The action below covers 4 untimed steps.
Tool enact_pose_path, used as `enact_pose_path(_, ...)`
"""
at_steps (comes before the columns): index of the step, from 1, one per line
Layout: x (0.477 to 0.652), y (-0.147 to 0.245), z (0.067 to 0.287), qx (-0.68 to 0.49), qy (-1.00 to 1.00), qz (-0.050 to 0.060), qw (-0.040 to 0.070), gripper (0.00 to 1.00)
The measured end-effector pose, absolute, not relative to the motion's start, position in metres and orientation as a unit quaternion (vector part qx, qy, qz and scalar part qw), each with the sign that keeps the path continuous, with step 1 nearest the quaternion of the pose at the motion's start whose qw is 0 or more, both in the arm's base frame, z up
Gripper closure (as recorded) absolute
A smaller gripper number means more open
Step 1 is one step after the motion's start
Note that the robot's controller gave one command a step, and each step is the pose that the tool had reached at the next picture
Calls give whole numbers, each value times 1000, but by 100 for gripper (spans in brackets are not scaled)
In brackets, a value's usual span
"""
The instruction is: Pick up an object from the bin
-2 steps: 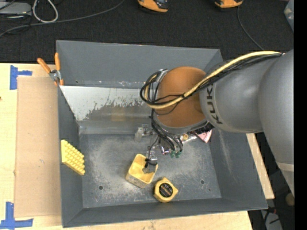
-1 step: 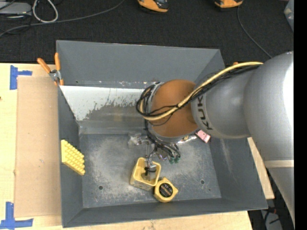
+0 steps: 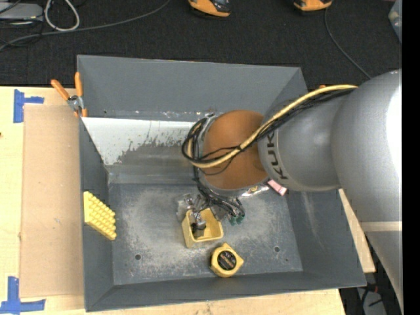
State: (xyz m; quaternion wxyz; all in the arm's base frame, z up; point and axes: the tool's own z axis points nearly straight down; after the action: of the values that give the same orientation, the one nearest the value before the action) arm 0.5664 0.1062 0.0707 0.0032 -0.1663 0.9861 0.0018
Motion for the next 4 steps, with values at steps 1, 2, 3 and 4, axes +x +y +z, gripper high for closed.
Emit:
enact_pose_path(1, 566, 106, 71, -166, 986, 2, 3, 100)
enact_pose_path(2, 566, 106, 73, -165, 986, 2, 4, 100)
enact_pose_path(3, 565, 106, 86, -163, 987, 2, 2, 100)
enact_pose_path(4, 564, 107, 134, -163, 987, 3, 0, 100)
